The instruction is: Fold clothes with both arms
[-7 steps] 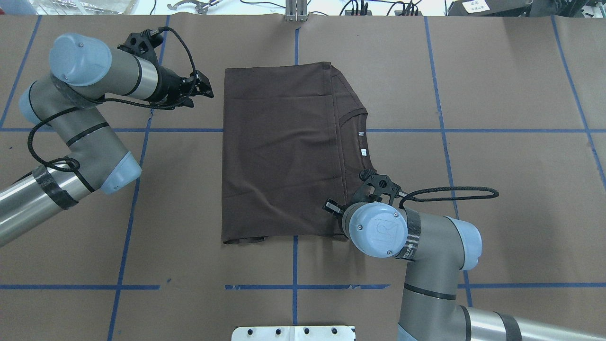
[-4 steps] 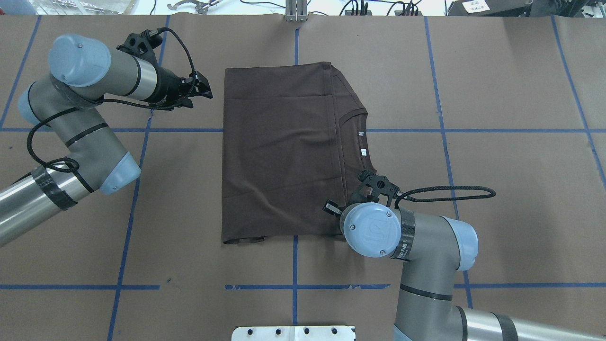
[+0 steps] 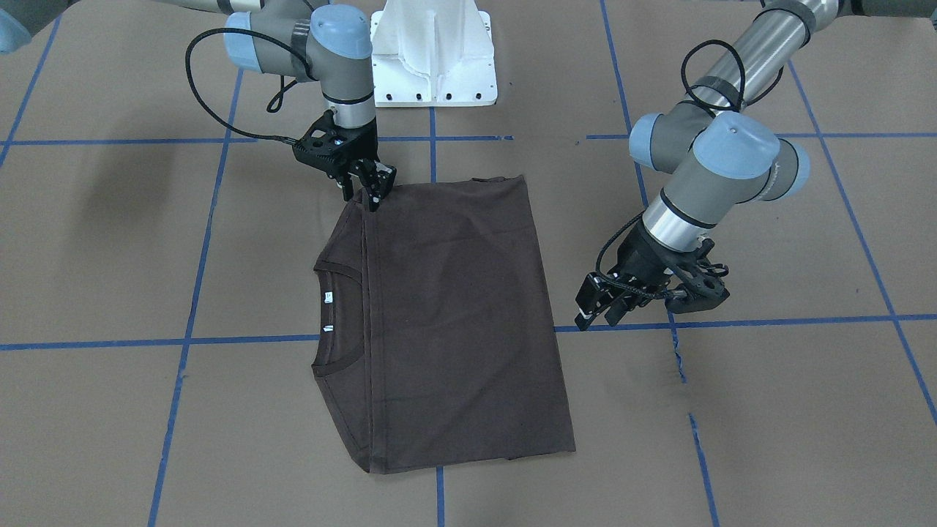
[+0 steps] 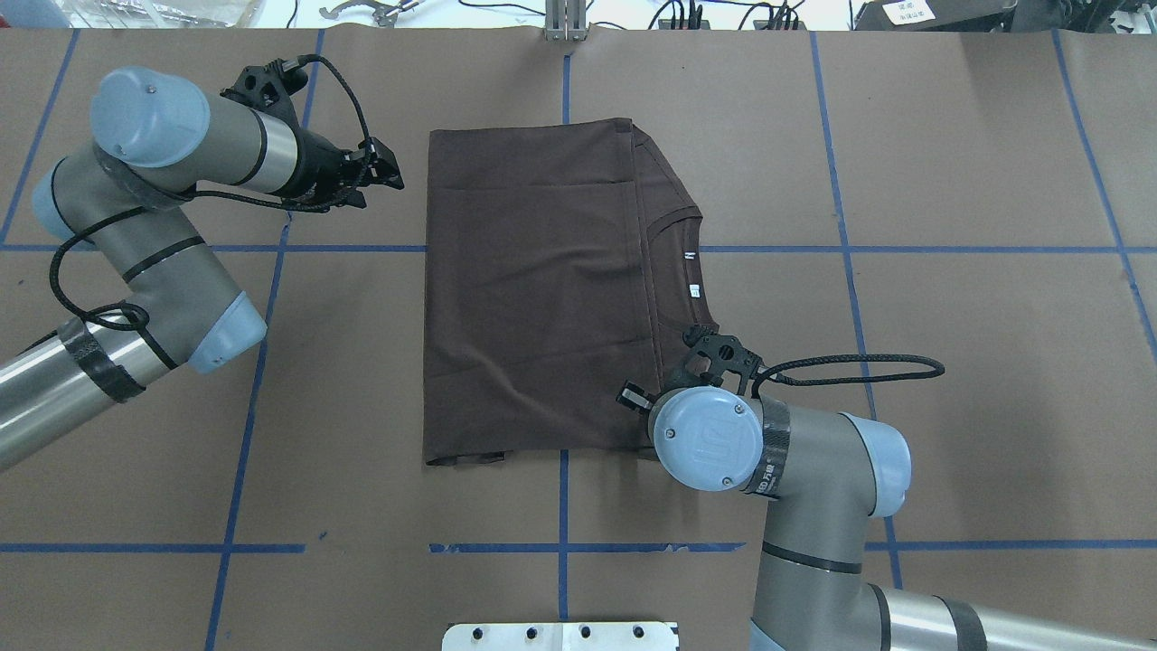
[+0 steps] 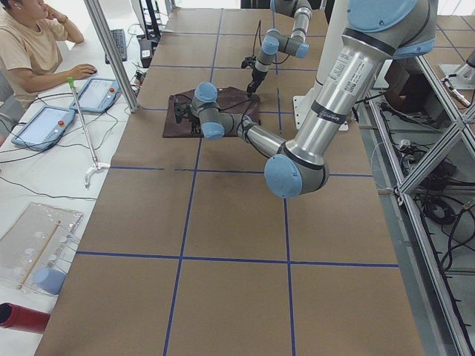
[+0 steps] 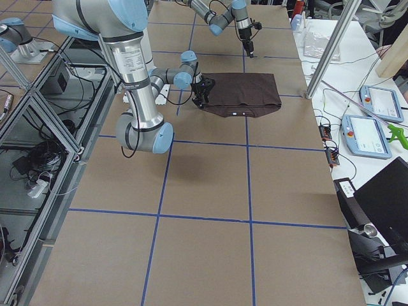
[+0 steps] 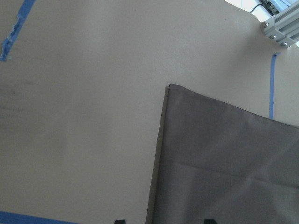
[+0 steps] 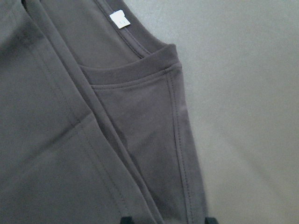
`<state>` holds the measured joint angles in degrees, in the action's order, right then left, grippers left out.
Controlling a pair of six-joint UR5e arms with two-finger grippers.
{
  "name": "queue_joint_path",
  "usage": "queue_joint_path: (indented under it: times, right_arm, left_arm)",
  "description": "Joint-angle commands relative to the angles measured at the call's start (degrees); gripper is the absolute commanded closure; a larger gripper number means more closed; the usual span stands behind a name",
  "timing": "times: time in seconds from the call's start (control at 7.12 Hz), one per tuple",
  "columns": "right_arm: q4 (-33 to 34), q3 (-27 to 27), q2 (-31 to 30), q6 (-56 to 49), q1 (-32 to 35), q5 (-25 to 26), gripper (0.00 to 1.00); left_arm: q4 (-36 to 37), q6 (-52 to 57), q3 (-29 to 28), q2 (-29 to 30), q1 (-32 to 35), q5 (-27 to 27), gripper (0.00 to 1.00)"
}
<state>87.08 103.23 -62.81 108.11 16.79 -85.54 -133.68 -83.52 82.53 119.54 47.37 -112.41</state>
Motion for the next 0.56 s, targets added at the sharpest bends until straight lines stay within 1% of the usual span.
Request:
queue_joint_path:
  times: [0.0,0.14,0.28,0.42]
  right_arm:
    - [-0.1,-0.8,0.4,0.0,0.0,-0.1,0.43]
    - [-0.1,-1.1,0.4,0.0,0.0,-0.1,0.47]
    - [-0.1,-1.3,0.6,0.1,0.0,-0.1,0.56]
    - [-0.1,-1.3,0.6,0.1,0.0,-0.1,0.99]
  left_arm:
    - [0.0,-0.1,0.0,0.0,0.0,0.0,0.36]
    - [0.0,-0.1,0.1,0.0,0.0,0.0,0.36]
    - [0.0,-0.1,0.1,0.0,0.0,0.0,0.36]
    - [0.0,-0.1,0.1,0.0,0.0,-0.2,0.36]
